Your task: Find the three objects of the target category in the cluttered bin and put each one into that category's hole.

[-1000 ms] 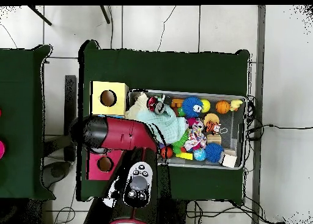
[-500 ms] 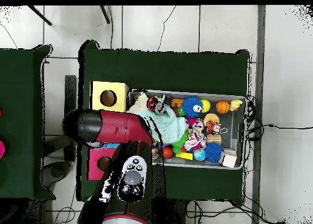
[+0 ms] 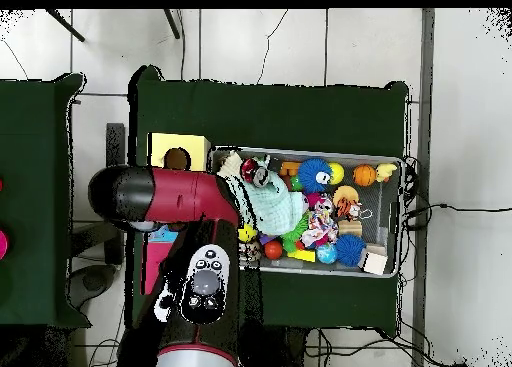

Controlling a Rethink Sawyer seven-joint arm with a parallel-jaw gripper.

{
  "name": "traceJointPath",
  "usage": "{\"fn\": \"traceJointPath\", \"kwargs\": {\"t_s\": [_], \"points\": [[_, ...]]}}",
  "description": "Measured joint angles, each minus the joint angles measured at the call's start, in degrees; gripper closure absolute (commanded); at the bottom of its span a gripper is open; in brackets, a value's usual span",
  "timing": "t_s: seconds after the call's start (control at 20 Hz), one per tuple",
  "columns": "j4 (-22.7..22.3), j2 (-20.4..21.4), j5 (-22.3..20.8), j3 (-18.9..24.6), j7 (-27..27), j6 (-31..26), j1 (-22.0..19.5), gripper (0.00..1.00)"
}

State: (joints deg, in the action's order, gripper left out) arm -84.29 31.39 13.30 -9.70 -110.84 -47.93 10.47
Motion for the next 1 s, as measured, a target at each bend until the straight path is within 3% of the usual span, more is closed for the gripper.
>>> {"fn": "traceJointPath", "kwargs": {"t_s": [1.0], "points": [[0.1,0.6,0.0,0.0,0.0,0.0,-5.0,1.00]]}}
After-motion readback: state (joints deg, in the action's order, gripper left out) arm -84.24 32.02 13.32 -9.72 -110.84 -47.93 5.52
